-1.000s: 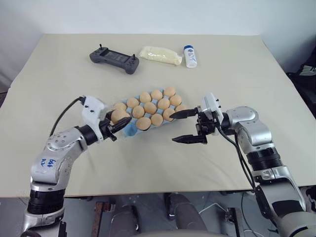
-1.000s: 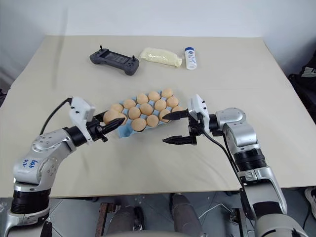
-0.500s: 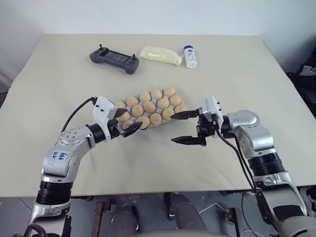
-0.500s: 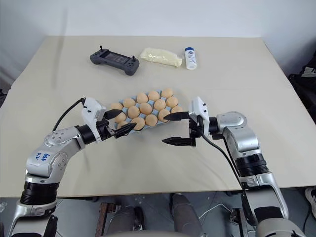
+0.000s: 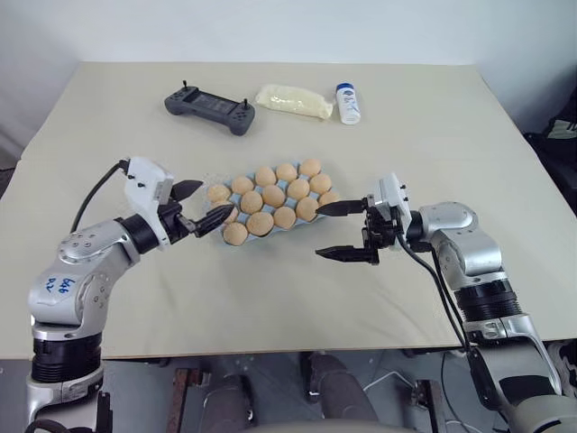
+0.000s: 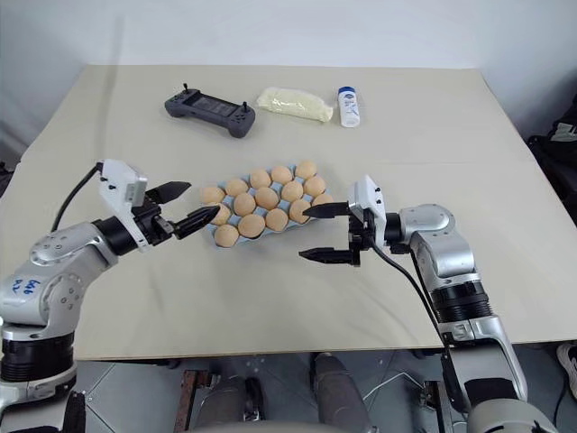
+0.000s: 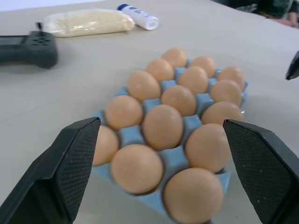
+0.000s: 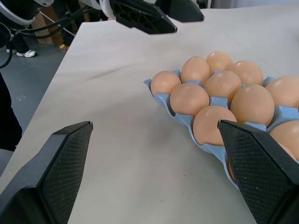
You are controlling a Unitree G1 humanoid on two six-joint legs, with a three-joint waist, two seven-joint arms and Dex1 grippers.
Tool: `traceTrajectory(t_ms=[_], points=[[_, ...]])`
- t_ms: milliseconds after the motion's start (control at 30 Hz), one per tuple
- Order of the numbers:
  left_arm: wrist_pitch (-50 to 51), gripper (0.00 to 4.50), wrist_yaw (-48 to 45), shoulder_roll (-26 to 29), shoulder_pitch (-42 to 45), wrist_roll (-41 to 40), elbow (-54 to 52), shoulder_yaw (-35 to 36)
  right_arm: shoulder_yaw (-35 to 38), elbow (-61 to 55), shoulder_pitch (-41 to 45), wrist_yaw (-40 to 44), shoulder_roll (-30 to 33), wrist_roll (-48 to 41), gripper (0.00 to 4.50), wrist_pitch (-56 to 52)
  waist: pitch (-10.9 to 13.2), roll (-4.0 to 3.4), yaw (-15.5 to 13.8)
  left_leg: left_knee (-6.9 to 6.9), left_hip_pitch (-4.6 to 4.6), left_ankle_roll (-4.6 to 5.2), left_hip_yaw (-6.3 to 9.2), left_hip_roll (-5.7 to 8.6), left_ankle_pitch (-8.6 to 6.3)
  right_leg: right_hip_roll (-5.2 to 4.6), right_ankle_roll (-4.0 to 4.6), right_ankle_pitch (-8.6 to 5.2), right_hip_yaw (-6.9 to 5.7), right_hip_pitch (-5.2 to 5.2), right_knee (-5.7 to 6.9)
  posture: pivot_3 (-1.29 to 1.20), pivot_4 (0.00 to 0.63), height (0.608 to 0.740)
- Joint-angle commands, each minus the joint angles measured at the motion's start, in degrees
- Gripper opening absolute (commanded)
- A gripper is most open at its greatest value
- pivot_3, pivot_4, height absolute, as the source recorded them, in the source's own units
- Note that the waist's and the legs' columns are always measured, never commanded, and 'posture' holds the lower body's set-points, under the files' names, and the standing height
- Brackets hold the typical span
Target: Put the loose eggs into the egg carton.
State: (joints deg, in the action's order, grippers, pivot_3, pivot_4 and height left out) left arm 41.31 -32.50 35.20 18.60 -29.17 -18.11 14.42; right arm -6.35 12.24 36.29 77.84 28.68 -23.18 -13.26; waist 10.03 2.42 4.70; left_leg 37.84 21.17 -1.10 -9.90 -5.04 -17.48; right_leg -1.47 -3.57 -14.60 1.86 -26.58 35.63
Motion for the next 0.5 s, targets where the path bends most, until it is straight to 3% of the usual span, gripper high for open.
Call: traceTrajectory(t_ms=[33, 233, 500], points=[[0.2, 4.48, -0.9, 2.4, -1.6, -2.7, -4.2, 5.0, 1.8, -1.4, 0.6, -0.7, 0.2, -0.8, 4.5, 0.8, 0.0, 0.0, 0.1, 0.0, 0.0, 0.0, 0.0, 0.0, 0.0, -0.02, 0.0, 0.0, 0.02, 0.0, -0.01, 0.0, 0.15, 0.74], [0.2, 4.48, -8.7, 8.2, -9.6, -6.5, -2.4, 11.2, 2.0, -0.5, 0.0, -0.1, 1.0, -0.5, 4.5, 1.9, 0.0, -0.03, 0.2, 0.0, -0.01, -0.13, -0.03, -0.21, -0.06, -0.05, 0.07, -0.04, -0.05, -0.02, -0.02, 0.0, 0.15, 0.74], [-3.0, 4.48, -12.0, 9.1, -9.0, -6.7, 2.1, 11.2, 3.7, 2.9, 0.3, -1.4, 2.2, 0.4, 4.5, 4.0, 0.0, -0.04, 0.0, 0.0, 0.0, -0.11, -0.07, -0.14, -0.05, -0.1, 0.6, -0.34, -0.03, -0.01, -0.04, 0.0, 0.15, 0.74]])
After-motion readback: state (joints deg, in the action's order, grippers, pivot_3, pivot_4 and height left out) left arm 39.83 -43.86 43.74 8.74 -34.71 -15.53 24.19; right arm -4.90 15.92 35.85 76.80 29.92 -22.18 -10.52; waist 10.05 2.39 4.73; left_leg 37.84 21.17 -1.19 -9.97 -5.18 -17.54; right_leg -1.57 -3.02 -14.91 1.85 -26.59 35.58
